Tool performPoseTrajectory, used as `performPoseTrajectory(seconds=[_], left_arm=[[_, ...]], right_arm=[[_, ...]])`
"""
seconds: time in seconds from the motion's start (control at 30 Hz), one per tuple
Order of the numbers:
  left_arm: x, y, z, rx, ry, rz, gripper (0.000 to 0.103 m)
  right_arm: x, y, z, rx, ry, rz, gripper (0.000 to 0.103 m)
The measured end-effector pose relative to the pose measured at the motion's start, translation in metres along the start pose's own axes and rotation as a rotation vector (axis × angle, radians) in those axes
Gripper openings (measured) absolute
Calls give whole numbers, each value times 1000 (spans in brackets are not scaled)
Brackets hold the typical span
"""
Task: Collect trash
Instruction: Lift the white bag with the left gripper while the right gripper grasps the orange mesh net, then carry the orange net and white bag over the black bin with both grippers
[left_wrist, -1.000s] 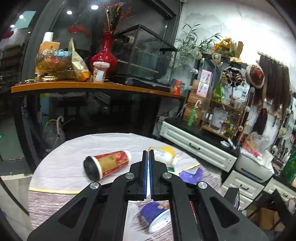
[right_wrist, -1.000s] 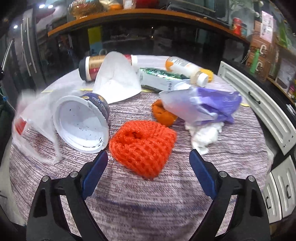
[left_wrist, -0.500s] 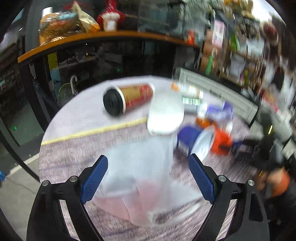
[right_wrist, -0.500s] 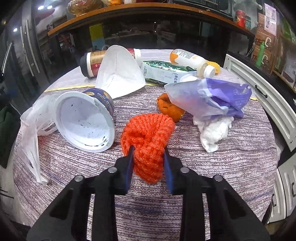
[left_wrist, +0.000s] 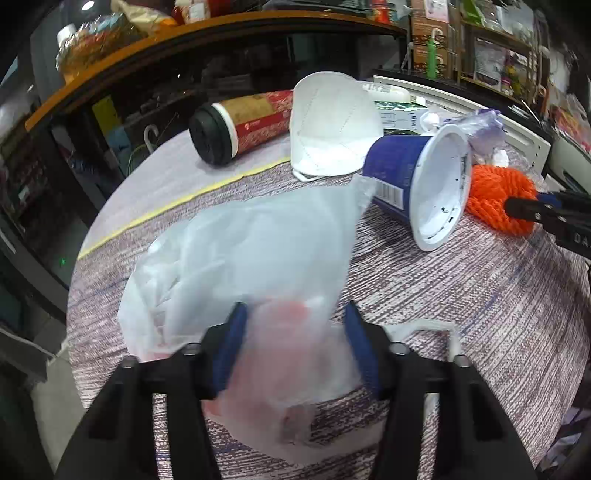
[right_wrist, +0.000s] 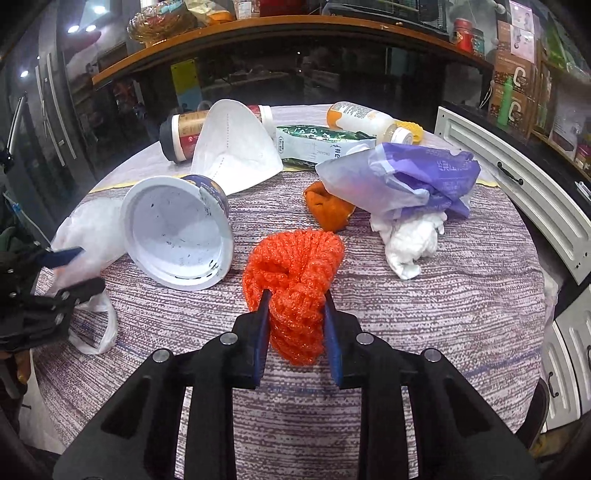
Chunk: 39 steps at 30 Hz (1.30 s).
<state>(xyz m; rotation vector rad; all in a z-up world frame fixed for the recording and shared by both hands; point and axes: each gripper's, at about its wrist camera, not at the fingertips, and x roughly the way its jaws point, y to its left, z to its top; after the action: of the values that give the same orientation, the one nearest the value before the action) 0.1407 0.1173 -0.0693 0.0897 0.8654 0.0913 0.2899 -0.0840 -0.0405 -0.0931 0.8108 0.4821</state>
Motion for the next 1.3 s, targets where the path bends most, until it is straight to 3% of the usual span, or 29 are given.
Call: performPoseTrajectory(seconds=[0.03,0.13,0.43,0.73,0.93,1.17,1.3], left_arm=[[3,4,-1,-21,6,-2,29],[8,12,-1,-77,-3,-13,7],[-26,22,3,-147,-97,-38,4],[-83,-10,8,-102,-250,-112,4],[-111,-63,18,5,-322,-241,4],[-108,-148,34,157,-339,-403,4],[-103,-194,44,205,-310,-525,4]], right_arm=[[-1,-1,-1,4,-4,-1,27],[-7,0,-2,1,-21,-10,27],[-34,-2,-13,6,-72,-6,27],[-71,-16,-31,24,-122,-17,27],[-104,-47,-55,61,-145,-78,27],[-134,-129,-102,242,-116,-247,27],[-134,-168,-130,331,-64,-321,27]])
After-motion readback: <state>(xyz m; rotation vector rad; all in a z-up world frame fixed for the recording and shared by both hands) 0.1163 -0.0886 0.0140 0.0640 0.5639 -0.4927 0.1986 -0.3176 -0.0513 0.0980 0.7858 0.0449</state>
